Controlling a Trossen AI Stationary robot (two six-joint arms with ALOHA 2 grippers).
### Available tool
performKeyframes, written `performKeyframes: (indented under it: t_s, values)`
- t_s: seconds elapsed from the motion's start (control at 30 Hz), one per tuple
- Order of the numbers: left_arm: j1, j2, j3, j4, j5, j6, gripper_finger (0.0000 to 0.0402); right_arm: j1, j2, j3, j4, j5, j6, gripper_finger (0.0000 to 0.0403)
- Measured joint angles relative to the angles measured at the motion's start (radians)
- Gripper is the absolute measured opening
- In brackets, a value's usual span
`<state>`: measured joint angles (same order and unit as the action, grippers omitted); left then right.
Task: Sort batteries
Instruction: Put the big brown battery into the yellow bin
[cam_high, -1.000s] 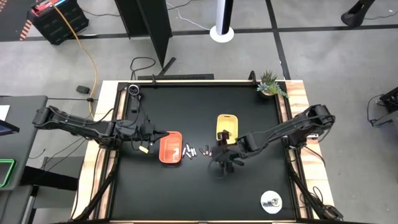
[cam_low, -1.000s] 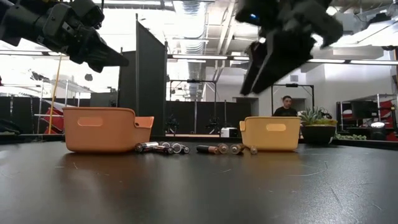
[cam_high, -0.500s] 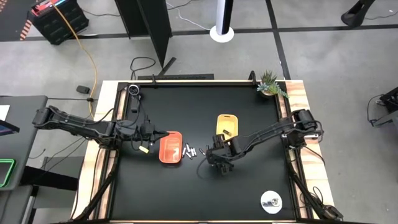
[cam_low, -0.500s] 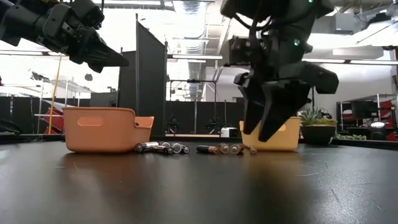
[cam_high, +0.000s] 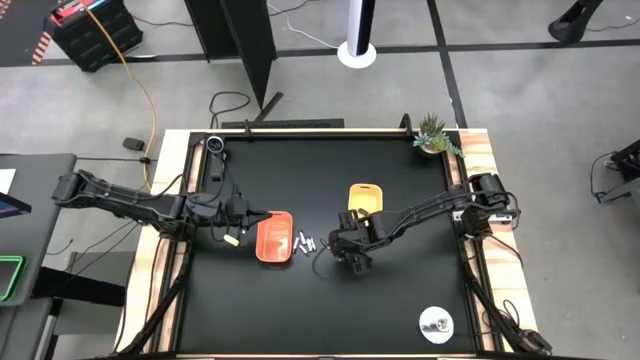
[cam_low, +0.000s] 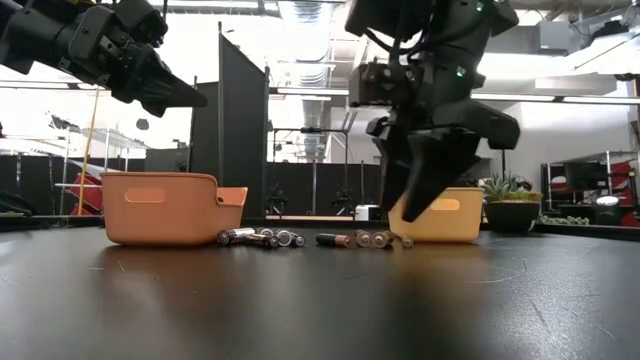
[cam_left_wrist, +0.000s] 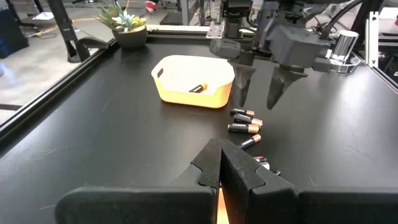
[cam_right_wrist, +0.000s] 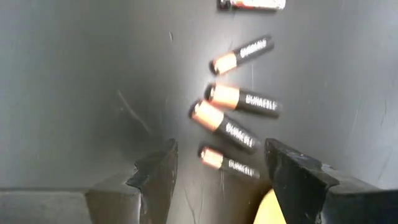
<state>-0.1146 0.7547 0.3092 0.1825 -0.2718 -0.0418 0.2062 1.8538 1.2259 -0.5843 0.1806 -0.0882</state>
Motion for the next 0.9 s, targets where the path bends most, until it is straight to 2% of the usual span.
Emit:
performKeyframes:
  t_s: [0.9]
  values:
    - [0.0, 0.0, 0.0, -0.006, 0.0, 0.002, 0.0, -0.007, 0.097, 0.029, 0.035, -0.022, -0.016, 0.0251]
